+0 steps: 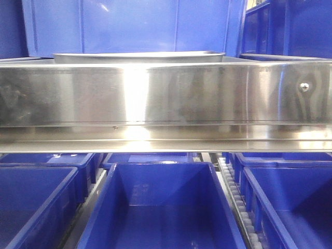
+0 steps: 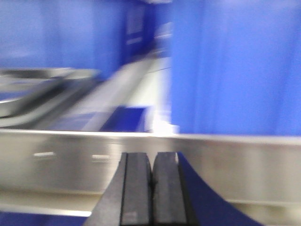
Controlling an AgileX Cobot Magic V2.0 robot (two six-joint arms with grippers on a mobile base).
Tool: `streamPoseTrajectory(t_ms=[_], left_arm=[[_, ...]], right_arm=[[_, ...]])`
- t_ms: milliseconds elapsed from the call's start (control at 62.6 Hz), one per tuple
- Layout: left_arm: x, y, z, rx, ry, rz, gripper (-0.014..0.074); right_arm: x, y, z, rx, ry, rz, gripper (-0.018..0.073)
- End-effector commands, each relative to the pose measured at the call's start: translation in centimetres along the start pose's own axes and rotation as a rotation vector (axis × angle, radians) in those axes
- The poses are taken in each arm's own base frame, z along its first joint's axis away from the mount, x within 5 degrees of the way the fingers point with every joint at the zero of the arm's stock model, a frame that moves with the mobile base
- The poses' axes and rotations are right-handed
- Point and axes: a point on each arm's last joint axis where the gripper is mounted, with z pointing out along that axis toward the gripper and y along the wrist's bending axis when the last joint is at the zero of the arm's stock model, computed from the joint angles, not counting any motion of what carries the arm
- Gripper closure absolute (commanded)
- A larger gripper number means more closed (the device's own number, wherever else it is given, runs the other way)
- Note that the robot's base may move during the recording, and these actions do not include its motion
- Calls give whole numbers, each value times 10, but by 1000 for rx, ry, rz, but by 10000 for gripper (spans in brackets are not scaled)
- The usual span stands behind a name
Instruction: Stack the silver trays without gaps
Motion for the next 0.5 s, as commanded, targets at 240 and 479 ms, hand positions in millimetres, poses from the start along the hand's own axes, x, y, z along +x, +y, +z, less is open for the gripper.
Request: streamPoseTrajectory(t_ms=[240, 479], left_arm=[[-12, 1, -4, -8, -132, -6, 645], [-12, 1, -4, -8, -132, -6, 645]], right_arm=[[29, -8, -4, 67, -205, -12, 511], [29, -8, -5, 66, -215, -14, 511]])
